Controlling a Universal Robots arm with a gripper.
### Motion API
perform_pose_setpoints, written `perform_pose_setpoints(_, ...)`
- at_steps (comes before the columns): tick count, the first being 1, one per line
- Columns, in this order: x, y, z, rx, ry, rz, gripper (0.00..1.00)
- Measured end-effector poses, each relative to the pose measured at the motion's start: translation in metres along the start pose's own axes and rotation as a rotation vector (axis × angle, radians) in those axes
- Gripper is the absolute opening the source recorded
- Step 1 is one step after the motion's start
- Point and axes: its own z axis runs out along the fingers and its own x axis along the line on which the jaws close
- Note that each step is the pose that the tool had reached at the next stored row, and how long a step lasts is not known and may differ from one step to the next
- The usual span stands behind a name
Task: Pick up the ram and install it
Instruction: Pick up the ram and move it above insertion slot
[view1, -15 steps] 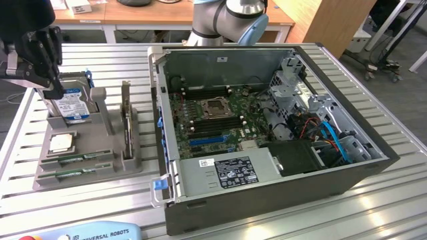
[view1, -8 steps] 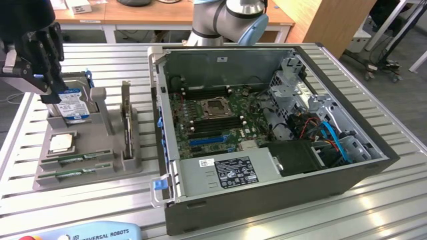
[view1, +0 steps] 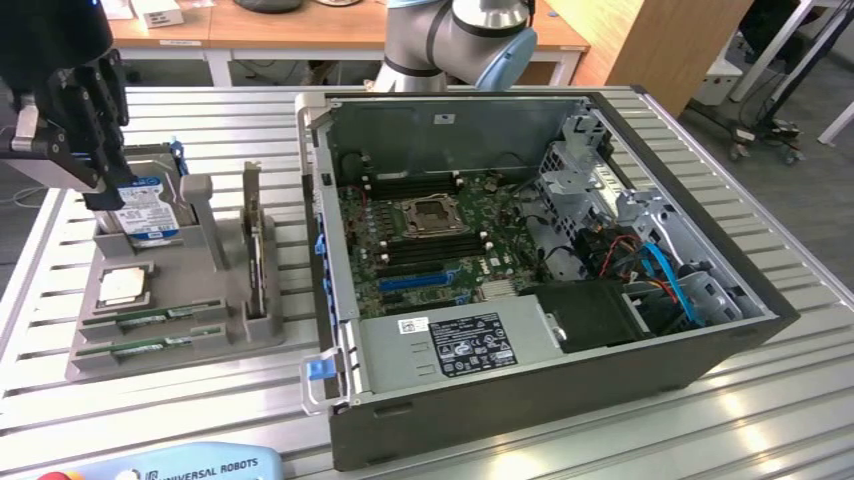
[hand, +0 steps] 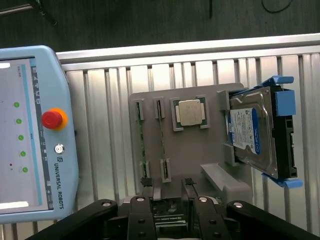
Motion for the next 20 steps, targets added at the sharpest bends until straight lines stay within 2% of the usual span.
perform_pose_setpoints(4, 0.0, 0.0001, 0.0006, 0.0002, 0.0013, -0.03, 0.36)
perform_pose_setpoints(8, 0.0, 0.0, 0.0012, 0.0006, 0.0011, -0.03, 0.36)
perform_pose_setpoints(20, 0.0, -0.0005, 0.015, 0.0005, 0.0012, -0.031, 0.36)
